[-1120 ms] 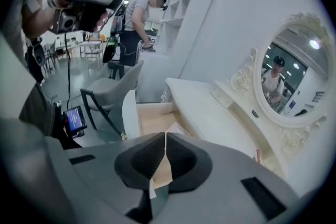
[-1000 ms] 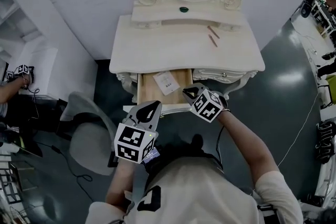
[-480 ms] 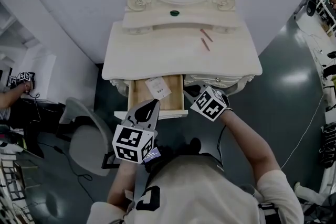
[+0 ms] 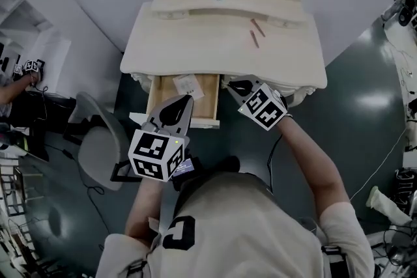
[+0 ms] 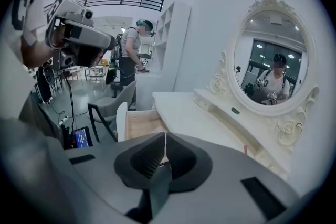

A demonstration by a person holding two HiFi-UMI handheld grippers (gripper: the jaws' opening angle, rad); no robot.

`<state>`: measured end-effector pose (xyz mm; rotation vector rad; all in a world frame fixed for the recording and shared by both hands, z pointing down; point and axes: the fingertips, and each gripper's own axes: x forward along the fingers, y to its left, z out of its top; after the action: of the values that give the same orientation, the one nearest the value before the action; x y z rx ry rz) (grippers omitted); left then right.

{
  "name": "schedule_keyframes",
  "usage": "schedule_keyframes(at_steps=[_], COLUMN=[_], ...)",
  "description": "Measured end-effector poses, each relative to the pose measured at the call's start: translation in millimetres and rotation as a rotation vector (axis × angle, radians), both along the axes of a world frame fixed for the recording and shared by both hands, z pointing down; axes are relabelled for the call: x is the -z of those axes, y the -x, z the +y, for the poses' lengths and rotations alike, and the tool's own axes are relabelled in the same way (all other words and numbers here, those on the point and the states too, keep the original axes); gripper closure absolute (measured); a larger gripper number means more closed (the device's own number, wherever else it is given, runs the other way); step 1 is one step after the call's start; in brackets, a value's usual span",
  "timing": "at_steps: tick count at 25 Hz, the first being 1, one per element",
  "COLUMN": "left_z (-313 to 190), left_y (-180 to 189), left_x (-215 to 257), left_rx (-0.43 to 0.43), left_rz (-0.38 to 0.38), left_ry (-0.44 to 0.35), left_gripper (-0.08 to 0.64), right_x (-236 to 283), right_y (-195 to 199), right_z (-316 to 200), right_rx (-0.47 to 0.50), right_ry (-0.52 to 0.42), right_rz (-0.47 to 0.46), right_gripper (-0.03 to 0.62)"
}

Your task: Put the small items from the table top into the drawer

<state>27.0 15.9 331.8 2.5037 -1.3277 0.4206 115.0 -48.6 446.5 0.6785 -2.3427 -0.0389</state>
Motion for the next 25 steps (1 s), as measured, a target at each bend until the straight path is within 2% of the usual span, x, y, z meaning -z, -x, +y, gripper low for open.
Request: schedule_keyframes(at_steps=[7, 12, 20, 25], left_z=[2.8, 8.4, -7.8, -26.7], left_y=[-20.6, -24.0, -25.3, -14.3], left_x=[1.1, -6.0, -13.2, -13.8], left_rx=[0.063, 0.085, 0.055, 0.035], left_rz=[-0.035, -0.057, -0.063, -0.028], left_ry=[0.004, 0.019, 0.021, 0.012], left_gripper=[0.503, 0.503, 0.503, 0.503], right_x=[11.3, 9.1, 10.0, 13.0], right_y=[-5.8, -3.7, 0.6, 2.0], right_z=[-2.9, -6.6, -25.5, -47.9], right_rx=[0.083, 0.104, 0.106, 0.084], right_ry=[-0.032, -0.039, -0.037, -0.043], right_rz=[-0.038, -0.052, -0.037, 0.004], right_gripper=[0.558, 0.558, 0.558, 0.557])
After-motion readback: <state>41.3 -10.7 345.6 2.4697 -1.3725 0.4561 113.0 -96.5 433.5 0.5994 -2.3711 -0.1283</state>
